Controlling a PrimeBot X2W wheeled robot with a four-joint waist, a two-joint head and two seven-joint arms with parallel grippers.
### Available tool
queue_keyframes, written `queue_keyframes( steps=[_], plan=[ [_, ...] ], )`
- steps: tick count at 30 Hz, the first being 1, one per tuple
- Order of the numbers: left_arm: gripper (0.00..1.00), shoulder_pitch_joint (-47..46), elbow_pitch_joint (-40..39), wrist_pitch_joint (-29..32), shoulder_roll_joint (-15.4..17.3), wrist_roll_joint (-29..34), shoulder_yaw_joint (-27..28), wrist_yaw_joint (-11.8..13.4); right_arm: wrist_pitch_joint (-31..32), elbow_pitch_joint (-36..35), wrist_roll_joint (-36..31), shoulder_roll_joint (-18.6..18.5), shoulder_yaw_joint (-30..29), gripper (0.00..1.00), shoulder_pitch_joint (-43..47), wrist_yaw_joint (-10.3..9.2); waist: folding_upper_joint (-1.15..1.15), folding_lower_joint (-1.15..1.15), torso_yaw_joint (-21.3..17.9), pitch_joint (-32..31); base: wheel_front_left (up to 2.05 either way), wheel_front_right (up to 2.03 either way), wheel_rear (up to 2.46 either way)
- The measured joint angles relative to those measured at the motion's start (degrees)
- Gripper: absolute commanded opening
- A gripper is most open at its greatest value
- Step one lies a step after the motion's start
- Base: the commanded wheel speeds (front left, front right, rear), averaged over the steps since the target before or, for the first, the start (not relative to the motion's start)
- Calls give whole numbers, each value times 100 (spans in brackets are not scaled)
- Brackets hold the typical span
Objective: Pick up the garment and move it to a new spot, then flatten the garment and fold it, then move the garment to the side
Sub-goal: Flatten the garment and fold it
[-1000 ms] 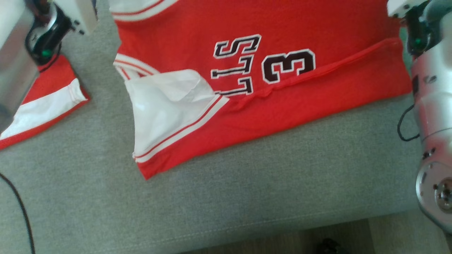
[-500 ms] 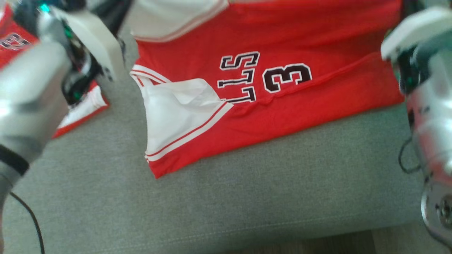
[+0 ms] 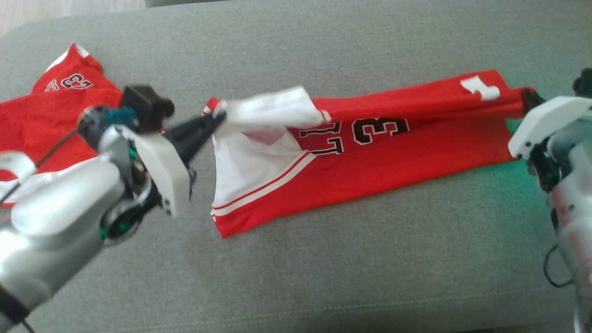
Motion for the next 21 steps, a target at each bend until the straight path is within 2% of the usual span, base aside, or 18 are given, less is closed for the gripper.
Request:
queue_keyframes(
  steps=[4,9,15,19,20,21],
  plan=[
    [0,374,-880,385,304,69,-11,247,409,-216,265,-189,353,0,292,0,0,0,41,-105,0,0,0],
    [0,760,-1365,777,431,146,-20,322,918,-525,567,-294,715,0,551,0,0,0,10,-181,0,0,0],
    [0,1116,-1433,990,436,459,-29,467,1550,-987,882,-449,1121,0,829,0,0,0,-76,-209,0,0,0],
    [0,1263,-1203,972,288,554,-29,545,1920,-1239,1048,-543,1282,0,971,0,0,0,-117,-158,0,0,0],
    [35,1285,-1124,954,237,555,-29,554,2009,-1281,1082,-559,1287,37,1000,0,0,0,-123,-144,0,0,0],
    [84,1304,-1036,901,183,565,-29,583,2079,-1294,1103,-571,1277,100,1015,0,0,0,-128,-132,0,0,0]
  ],
)
